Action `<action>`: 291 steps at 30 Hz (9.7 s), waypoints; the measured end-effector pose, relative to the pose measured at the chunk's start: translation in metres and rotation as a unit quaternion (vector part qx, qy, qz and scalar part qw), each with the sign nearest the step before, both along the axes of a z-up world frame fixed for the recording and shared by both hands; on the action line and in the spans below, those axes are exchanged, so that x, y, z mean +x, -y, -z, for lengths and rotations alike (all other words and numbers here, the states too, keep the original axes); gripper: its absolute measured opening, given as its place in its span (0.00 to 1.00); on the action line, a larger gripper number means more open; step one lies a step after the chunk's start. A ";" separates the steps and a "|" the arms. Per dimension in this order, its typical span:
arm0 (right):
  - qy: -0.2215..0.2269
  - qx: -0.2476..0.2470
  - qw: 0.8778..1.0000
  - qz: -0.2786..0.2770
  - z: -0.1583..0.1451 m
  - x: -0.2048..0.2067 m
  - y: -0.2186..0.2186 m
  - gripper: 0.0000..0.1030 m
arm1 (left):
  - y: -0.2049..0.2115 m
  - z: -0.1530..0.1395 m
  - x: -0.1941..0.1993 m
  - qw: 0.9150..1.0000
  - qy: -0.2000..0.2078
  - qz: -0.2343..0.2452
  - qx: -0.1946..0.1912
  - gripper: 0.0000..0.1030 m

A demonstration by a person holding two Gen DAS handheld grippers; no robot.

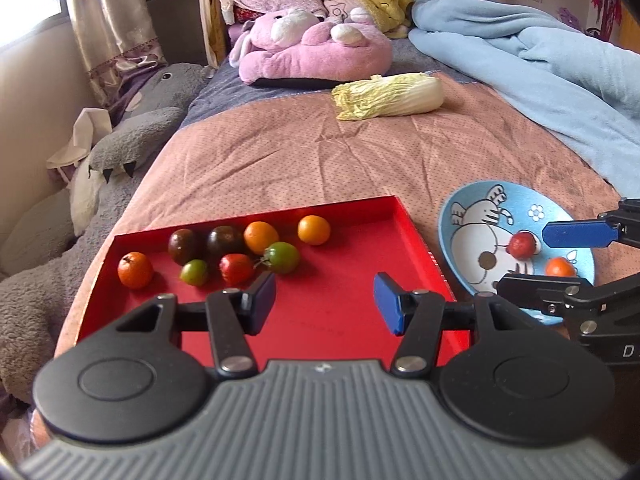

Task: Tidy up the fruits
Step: 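Move both open grippers back over the red tray, then grasp the green tomato with the right gripper, then grasp a red tomato with the left gripper while the right holds the green tomato, then carry the red and green tomatoes in both grippers over the blue plate, then lower both tomatoes onto the blue plate and open both grippers, then move both open grippers back over the red tray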

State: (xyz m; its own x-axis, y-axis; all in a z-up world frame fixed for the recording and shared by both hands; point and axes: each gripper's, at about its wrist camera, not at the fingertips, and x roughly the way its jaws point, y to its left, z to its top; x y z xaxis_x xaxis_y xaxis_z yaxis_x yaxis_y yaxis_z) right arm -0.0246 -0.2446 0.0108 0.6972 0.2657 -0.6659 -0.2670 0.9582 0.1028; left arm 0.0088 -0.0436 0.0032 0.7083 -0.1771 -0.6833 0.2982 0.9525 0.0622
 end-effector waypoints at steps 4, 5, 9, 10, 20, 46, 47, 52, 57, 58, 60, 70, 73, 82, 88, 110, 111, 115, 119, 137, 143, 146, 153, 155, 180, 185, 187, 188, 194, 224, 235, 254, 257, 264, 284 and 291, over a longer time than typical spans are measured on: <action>-0.006 0.003 1.000 -0.015 0.007 0.019 -0.021 0.69 | -0.018 0.009 0.010 1.000 -0.009 -0.015 -0.003 0.56; -0.007 0.003 1.000 -0.020 0.009 0.023 -0.027 0.69 | -0.023 0.011 0.012 1.000 -0.010 -0.018 -0.002 0.56; -0.010 0.001 0.999 -0.035 0.017 0.041 -0.046 0.69 | -0.041 0.015 0.021 0.999 -0.013 -0.032 0.000 0.56; -0.012 0.001 0.999 -0.036 0.019 0.046 -0.050 0.69 | -0.046 0.015 0.023 0.999 -0.014 -0.038 -0.001 0.55; -0.017 0.001 0.998 -0.058 0.034 0.091 -0.085 0.68 | -0.081 0.019 0.044 0.996 -0.030 -0.087 -0.015 0.56; -0.045 -0.051 0.991 -0.113 0.089 0.156 -0.139 0.42 | -0.095 0.035 0.058 0.989 -0.077 -0.118 -0.054 0.56; -0.046 -0.048 0.992 -0.110 0.090 0.157 -0.137 0.38 | -0.095 0.036 0.059 0.988 -0.078 -0.119 -0.055 0.56; -0.046 -0.040 0.992 -0.111 0.090 0.155 -0.129 0.35 | -0.092 0.038 0.063 0.988 -0.081 -0.117 -0.058 0.56; -0.037 -0.030 0.993 -0.108 0.078 0.137 -0.114 0.35 | -0.082 0.042 0.069 0.990 -0.082 -0.101 -0.059 0.56; -0.036 -0.026 0.993 -0.105 0.076 0.133 -0.109 0.35 | -0.078 0.043 0.071 0.991 -0.082 -0.094 -0.058 0.56; -0.037 -0.018 0.994 -0.097 0.072 0.124 -0.098 0.35 | -0.071 0.047 0.076 0.991 -0.085 -0.086 -0.053 0.56; -0.049 0.007 0.997 -0.064 0.067 0.097 -0.061 0.35 | -0.049 0.065 0.102 0.991 -0.098 -0.089 -0.026 0.54; -0.050 0.010 0.997 -0.060 0.065 0.094 -0.057 0.35 | -0.045 0.066 0.106 0.991 -0.095 -0.093 -0.019 0.52; -0.045 0.020 0.998 -0.051 0.059 0.083 -0.046 0.35 | -0.035 0.065 0.107 0.992 -0.091 -0.090 -0.007 0.35; -0.045 0.024 0.998 -0.045 0.059 0.073 -0.036 0.35 | -0.030 0.060 0.098 0.991 -0.091 -0.098 -0.004 0.35; -0.023 0.027 0.997 -0.067 0.031 0.036 -0.033 0.35 | -0.001 0.036 0.079 0.990 -0.077 -0.113 -0.023 0.35; -0.023 0.028 0.997 -0.067 0.030 0.035 -0.032 0.35 | 0.000 0.036 0.078 0.990 -0.076 -0.112 -0.024 0.35; -0.023 0.033 0.997 -0.059 0.028 0.031 -0.026 0.35 | 0.007 0.034 0.076 0.992 -0.072 -0.105 -0.024 0.35; -0.024 0.038 0.998 -0.048 0.028 0.030 -0.017 0.35 | 0.013 0.033 0.075 0.992 -0.069 -0.098 -0.027 0.35; -0.016 0.023 0.998 0.050 0.023 0.008 0.069 0.35 | 0.056 0.020 0.061 0.998 -0.043 -0.030 -0.039 0.35; -0.024 0.018 0.996 0.081 0.027 -0.005 0.095 0.35 | 0.073 0.017 0.053 0.998 -0.037 -0.001 -0.041 0.35; -0.028 0.014 0.996 0.088 0.029 -0.009 0.102 0.35 | 0.083 0.017 0.049 0.998 -0.036 0.012 -0.041 0.35; -0.035 0.002 0.994 0.101 0.034 -0.017 0.112 0.35 | 0.106 0.018 0.036 0.997 -0.037 0.053 -0.053 0.35; -0.036 0.001 0.994 0.105 0.035 -0.019 0.115 0.35 | 0.113 0.018 0.030 0.996 -0.035 0.069 -0.052 0.35; -0.036 0.003 0.992 0.124 0.048 0.013 0.117 0.35 | 0.146 0.046 0.018 0.986 -0.053 0.153 -0.025 0.35; -0.035 -0.001 0.991 0.128 0.049 0.022 0.120 0.35 | 0.145 0.047 0.022 0.986 -0.058 0.152 -0.035 0.35; -0.036 -0.002 0.991 0.130 0.050 0.025 0.121 0.35 | 0.147 0.048 0.022 0.985 -0.058 0.156 -0.035 0.35; -0.036 -0.003 0.991 0.131 0.050 0.026 0.121 0.35 | 0.148 0.049 0.021 0.985 -0.058 0.158 -0.033 0.35; -0.036 -0.005 0.991 0.131 0.050 0.033 0.121 0.35 | 0.153 0.055 0.020 0.983 -0.061 0.170 -0.015 0.35; -0.051 -0.019 0.991 0.123 0.064 0.060 0.104 0.45 | 0.156 0.055 0.011 0.976 -0.070 0.205 -0.020 0.55; -0.019 -0.009 0.992 0.123 0.040 0.043 0.099 0.75 | 0.145 0.044 0.006 0.978 -0.055 0.198 -0.029 0.55; -0.008 -0.012 0.993 0.115 0.019 0.022 0.087 0.76 | 0.108 0.022 0.003 0.988 -0.027 0.146 -0.042 0.55; -0.005 -0.009 0.993 0.114 0.016 0.019 0.086 0.76 | 0.104 0.021 0.004 0.989 -0.026 0.136 -0.042 0.55; 0.006 -0.011 0.994 0.104 0.005 0.013 0.078 0.76 | 0.096 0.019 0.006 0.993 -0.022 0.111 -0.035 0.55; 0.021 0.003 0.999 0.044 -0.004 0.038 0.013 0.75 | 0.012 0.021 0.029 0.998 -0.029 -0.058 -0.022 0.55; 0.011 0.010 1.000 -0.002 0.009 0.060 -0.029 0.75 | -0.038 0.029 0.040 0.990 -0.032 -0.135 -0.006 0.55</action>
